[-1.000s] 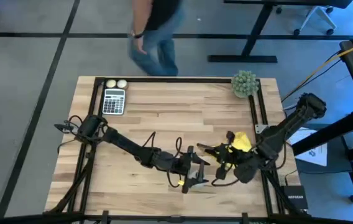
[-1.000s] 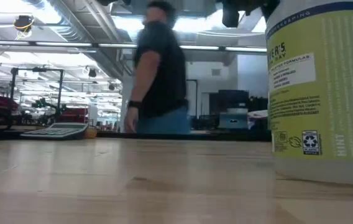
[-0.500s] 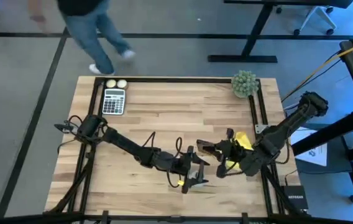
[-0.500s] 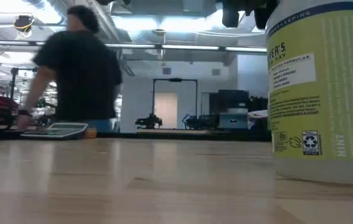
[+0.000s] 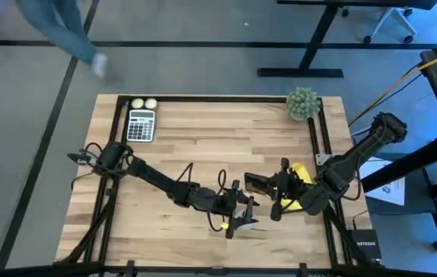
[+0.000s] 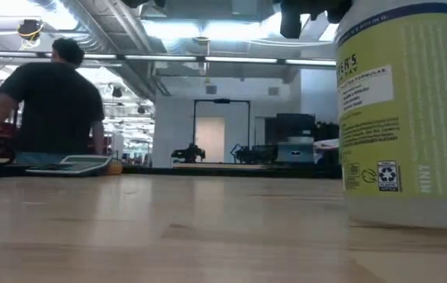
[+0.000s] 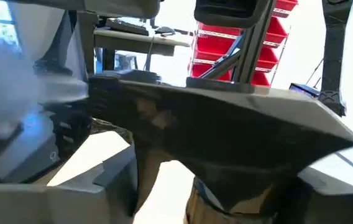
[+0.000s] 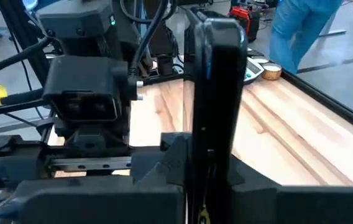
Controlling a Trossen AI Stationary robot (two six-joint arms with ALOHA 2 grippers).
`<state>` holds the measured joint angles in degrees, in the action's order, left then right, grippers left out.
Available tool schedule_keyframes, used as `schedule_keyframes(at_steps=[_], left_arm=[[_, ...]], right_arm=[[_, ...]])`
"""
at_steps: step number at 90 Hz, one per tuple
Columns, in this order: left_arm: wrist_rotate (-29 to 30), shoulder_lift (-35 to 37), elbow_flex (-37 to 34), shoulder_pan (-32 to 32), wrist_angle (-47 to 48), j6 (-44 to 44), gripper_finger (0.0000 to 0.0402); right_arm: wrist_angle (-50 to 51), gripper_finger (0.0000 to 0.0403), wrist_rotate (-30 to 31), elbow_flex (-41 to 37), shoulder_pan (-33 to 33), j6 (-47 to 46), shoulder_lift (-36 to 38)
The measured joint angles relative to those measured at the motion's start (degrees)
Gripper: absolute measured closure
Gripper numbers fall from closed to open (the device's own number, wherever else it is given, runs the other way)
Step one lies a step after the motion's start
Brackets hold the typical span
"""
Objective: Apply microfiber cloth
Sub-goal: Spray the front of the cellphone using the spray bottle
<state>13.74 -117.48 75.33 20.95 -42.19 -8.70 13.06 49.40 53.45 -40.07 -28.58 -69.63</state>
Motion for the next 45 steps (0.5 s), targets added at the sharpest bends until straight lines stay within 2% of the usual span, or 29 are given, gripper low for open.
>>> schedule_keyframes(at_steps=[9,20,37,45], left_arm=[[0.00,0.01,0.00,0.04,-0.02,0.06,0.0220],[0.00,0.01,0.00,0.04,0.17,0.44,0.0223],[-0.18,0.19,0.00,-0.34,1.23,1.87,0.0177],[-4.03,1.08,0.00,-1.18,3.83,1.74,0.0153]], right_arm=[[0.00,0.0400,-0.04,0.00,0.00,0.20,0.00],[0.36,0.0400,-0.12,0.00,0.00,0.35,0.00],[0.33,0.0400,-0.14,0.00,0.00,0.55,0.00],[0.37,0.0400,-0.15,0.00,0.00,0.89,0.00]])
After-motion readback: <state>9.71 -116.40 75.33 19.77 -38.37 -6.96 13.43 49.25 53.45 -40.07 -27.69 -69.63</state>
